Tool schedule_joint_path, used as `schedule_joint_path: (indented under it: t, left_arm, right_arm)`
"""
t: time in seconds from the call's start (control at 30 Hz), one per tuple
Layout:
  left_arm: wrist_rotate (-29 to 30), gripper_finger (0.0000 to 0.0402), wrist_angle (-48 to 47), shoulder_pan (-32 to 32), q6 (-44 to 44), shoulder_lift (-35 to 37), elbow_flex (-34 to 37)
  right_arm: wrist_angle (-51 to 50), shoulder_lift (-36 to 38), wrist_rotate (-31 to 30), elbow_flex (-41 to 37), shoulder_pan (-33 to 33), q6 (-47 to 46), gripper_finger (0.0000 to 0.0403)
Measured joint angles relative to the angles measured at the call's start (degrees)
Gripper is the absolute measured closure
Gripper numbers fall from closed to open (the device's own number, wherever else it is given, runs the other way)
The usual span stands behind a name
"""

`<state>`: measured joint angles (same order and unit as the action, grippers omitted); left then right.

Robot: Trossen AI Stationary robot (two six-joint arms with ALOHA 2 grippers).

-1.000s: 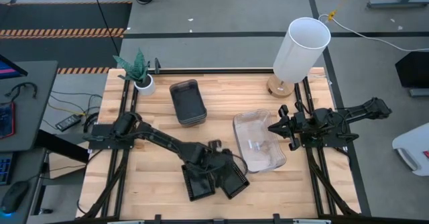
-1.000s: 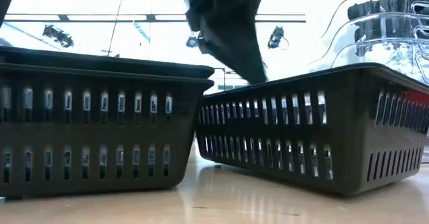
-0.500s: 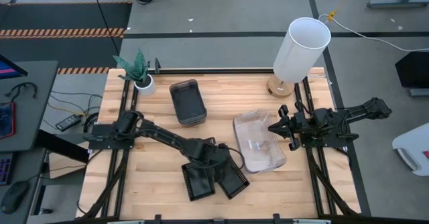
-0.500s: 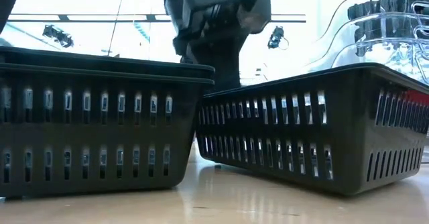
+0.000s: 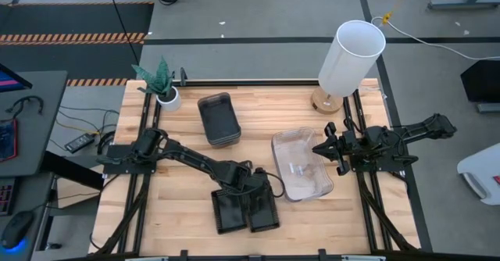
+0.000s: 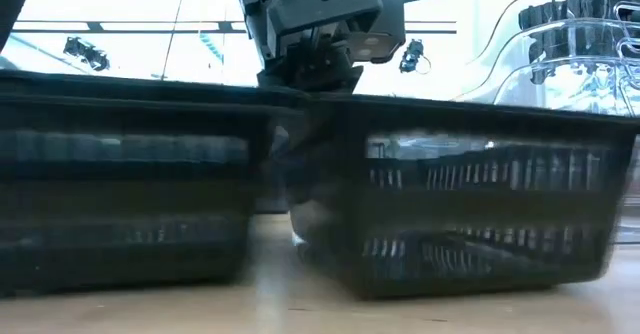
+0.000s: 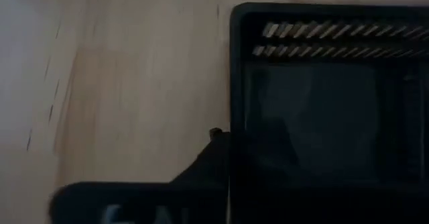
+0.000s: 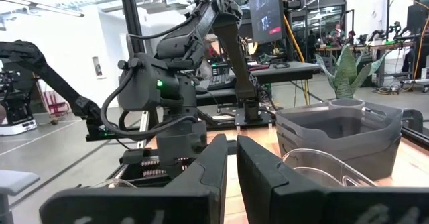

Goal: Stack baskets by color
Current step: Stack the right black bin on the left black bin

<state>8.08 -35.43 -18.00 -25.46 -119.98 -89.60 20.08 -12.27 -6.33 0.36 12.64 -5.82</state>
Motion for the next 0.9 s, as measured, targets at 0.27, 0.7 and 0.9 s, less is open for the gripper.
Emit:
schedule_joint_path:
  t: [0.27,0.7,0.9]
  left_arm:
    - [0.5,0.0387,-0.5,0.8,2.8,1.1,-0.1]
    - [-1.9,0.0389,-8.2,0.7,5.8,13.8,-0.2]
    - [-1.9,0.0388,-15.4,-0.5,5.7,17.8,-0.2]
  right_arm:
    - [0.0,0.0,0.0,0.0,0.0,0.0,0.0362]
    - [0.1,0.0,0.0,0.0,0.0,0.0,0.0362]
    - [0.1,0.0,0.0,0.0,0.0,0.0,0.0362]
